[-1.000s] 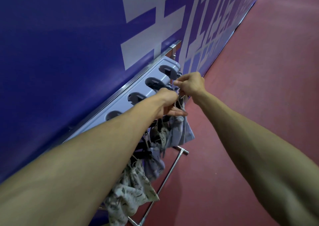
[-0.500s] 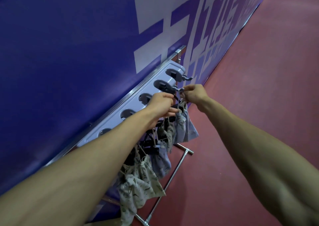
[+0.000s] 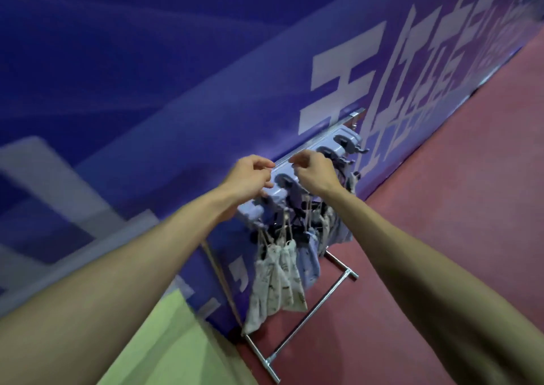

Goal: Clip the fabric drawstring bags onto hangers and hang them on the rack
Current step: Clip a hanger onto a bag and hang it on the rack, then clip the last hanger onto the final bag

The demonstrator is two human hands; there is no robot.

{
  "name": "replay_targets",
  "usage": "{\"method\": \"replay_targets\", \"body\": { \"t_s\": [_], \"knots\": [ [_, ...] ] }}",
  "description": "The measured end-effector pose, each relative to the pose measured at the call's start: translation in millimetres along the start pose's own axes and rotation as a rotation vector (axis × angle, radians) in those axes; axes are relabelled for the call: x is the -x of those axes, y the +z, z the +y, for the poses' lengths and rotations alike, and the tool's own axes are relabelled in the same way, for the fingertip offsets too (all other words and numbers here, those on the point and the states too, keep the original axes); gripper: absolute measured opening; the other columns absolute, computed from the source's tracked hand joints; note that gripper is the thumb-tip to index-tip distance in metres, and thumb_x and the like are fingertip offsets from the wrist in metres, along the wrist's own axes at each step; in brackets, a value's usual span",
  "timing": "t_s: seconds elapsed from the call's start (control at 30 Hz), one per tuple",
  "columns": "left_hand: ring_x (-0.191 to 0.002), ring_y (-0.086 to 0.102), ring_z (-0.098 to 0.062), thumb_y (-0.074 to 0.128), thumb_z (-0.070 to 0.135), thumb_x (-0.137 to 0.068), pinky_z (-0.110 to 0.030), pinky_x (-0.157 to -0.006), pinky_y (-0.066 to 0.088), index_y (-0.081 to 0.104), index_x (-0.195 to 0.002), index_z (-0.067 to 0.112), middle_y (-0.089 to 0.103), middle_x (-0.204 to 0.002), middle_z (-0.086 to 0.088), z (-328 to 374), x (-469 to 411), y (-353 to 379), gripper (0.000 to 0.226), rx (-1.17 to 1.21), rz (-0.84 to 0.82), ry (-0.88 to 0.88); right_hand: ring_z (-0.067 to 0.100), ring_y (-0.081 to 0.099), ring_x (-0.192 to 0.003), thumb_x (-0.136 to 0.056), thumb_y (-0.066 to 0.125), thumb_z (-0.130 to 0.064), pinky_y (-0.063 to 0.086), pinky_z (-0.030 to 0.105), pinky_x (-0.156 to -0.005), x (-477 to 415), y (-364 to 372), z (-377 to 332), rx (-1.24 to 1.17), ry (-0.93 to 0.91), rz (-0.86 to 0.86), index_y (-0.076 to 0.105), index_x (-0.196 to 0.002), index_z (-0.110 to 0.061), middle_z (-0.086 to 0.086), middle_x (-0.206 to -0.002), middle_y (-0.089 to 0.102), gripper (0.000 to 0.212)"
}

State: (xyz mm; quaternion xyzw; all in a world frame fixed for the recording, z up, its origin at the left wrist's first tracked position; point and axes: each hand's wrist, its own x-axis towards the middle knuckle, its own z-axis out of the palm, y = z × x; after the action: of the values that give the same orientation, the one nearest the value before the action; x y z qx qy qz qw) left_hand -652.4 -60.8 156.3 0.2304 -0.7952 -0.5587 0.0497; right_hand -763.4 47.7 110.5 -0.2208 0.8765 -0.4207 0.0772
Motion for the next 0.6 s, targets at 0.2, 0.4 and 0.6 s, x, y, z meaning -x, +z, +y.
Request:
{"method": "replay_targets", "body": {
  "t_s": [0.2,0.4,0.6],
  "knots": [
    [-0.085,0.055,-0.015,0.05,0.003,-0.089,-0.021,-0.063,0.042,0.06,-0.102,0.017,0.062,-0.093,-0.002,-41.7,115.7,-96.6,0.022,-0.027,0.273,-0.036,0.017,0.063,-0.084,-0.084,0.054,-0.008,0.053,0.034,-0.085,78.8,67.3,-98.6,0.003,-0.194,-0.318,0.067,-0.106,-0.016,0.003,-0.088,0.068,0.027],
    [-0.079,0.054,-0.014,0.055,0.004,-0.088,-0.005,-0.05,0.039,0.059,-0.095,0.019,0.062,-0.085,-0.004,-121.5,240.6,-171.5,0.017,0.075,0.443,-0.158,0.018,0.062,-0.071,-0.088,0.054,-0.005,0.054,0.032,-0.065,180.2,147.7,-172.8,0.032,-0.335,-0.658,0.061,-0.111,-0.008,0.0,-0.075,0.061,0.024],
    [-0.084,0.06,-0.022,0.057,0.004,-0.085,-0.035,-0.087,0.048,0.059,-0.074,0.024,0.064,-0.085,-0.008,-230.3,374.2,-225.1,0.023,0.127,0.538,-0.389,0.024,0.064,-0.086,-0.091,0.056,-0.01,0.056,0.039,-0.076,295.2,242.4,-219.0,0.158,-0.413,-0.923,0.058,-0.119,-0.005,0.006,-0.092,0.061,0.029]
  ]
}}
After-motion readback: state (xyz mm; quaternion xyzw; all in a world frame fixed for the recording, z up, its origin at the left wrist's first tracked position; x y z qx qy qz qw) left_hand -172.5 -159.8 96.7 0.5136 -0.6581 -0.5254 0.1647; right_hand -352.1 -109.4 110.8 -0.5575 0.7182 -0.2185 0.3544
